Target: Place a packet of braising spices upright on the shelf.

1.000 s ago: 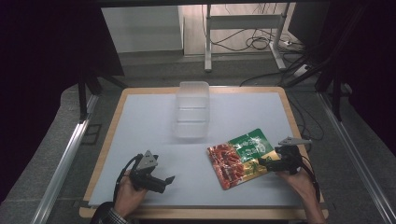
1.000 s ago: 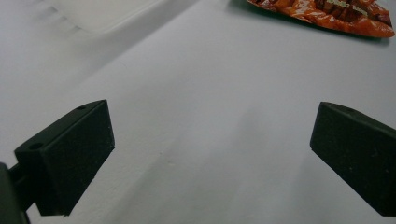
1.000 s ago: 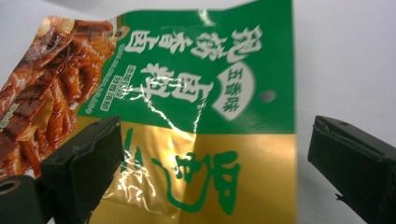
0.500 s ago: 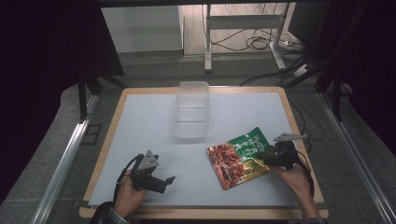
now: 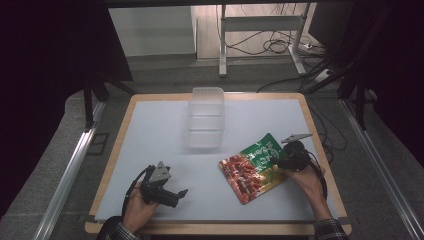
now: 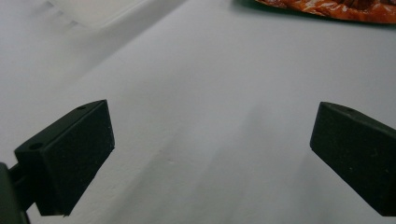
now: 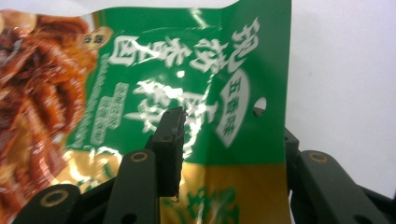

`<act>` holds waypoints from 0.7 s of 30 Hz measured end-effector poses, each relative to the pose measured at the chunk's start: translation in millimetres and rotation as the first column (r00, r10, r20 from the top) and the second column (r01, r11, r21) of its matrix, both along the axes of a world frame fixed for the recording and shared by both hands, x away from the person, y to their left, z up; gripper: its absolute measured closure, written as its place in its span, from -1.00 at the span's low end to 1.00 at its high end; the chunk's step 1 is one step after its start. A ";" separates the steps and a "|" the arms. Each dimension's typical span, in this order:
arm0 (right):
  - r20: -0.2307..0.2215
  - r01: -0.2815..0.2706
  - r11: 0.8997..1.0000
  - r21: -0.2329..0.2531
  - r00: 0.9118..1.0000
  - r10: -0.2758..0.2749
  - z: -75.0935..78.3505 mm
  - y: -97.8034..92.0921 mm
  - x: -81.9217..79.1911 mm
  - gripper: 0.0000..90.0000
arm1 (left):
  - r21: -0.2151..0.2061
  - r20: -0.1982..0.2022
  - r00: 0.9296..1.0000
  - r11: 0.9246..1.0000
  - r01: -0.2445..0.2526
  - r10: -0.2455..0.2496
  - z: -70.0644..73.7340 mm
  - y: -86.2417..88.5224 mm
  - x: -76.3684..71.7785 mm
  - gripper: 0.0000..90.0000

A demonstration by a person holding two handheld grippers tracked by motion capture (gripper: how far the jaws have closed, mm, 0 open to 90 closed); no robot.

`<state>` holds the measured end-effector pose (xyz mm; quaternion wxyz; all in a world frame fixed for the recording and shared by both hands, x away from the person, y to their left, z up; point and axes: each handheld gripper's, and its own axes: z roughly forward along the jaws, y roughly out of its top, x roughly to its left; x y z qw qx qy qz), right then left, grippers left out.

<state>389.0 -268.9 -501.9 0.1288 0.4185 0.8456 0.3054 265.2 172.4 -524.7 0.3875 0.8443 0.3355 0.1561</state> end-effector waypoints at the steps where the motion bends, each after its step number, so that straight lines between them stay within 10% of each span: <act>1: 0.000 0.000 1.000 0.000 1.000 0.000 0.0 0.0 0.0 0.26 | 0.000 0.000 1.000 1.000 0.000 0.000 0.0 0.0 0.0 -1.00; 9: -0.009 -0.029 1.000 -0.009 1.000 0.029 -1.5 9.3 11.2 0.94 | -0.002 -0.001 1.000 1.000 -0.002 0.002 0.0 0.3 0.0 -1.00; 21: 0.011 -0.018 1.000 0.015 1.000 0.018 12.3 11.5 6.2 0.98 | -0.016 0.007 1.000 1.000 -0.013 0.013 1.9 3.8 -0.7 -1.00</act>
